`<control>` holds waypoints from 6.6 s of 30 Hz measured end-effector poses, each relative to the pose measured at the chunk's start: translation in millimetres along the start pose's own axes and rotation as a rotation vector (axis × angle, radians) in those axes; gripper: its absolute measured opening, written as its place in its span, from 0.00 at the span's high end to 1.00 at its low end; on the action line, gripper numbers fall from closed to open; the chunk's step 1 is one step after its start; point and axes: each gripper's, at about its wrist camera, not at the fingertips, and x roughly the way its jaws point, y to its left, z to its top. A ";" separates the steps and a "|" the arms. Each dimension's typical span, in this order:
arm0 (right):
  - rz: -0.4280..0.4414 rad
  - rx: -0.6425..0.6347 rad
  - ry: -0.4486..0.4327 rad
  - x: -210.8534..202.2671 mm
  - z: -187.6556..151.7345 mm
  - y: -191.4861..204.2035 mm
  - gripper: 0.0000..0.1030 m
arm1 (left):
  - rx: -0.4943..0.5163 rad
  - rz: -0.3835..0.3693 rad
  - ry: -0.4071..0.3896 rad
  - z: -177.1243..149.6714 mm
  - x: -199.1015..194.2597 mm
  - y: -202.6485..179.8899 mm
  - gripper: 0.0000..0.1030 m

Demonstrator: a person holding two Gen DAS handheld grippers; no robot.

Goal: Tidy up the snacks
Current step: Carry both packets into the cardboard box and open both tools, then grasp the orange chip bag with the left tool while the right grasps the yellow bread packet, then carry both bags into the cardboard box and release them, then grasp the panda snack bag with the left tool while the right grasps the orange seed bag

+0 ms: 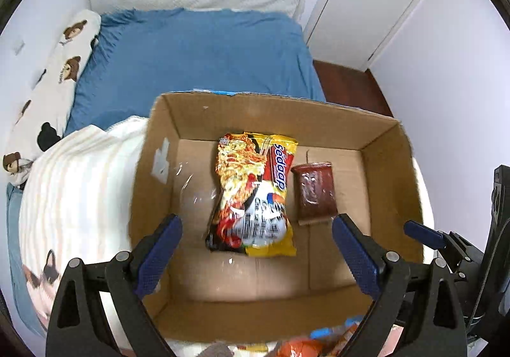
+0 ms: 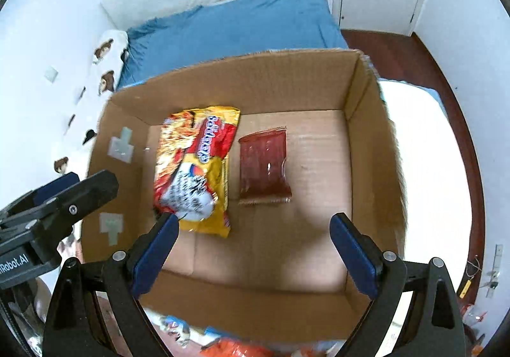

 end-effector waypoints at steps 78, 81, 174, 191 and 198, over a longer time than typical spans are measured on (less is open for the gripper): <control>-0.008 0.242 0.302 32.6 -343.1 -113.3 0.46 | 0.053 0.079 0.458 -280.3 127.2 -27.1 0.46; -0.001 0.264 0.316 38.7 -347.6 -111.7 0.41 | 0.040 0.071 0.463 -282.1 132.0 -21.9 0.45; 0.133 0.551 0.191 34.9 -247.8 -77.0 0.04 | -0.061 0.086 0.211 -158.4 30.6 11.8 0.16; 0.009 0.291 0.284 66.8 -249.7 -44.2 0.42 | -0.052 0.035 0.301 -132.6 119.3 -12.3 0.47; -0.028 0.104 0.354 70.6 -268.0 -29.4 0.42 | 0.003 0.041 0.340 -182.5 105.2 -35.6 0.51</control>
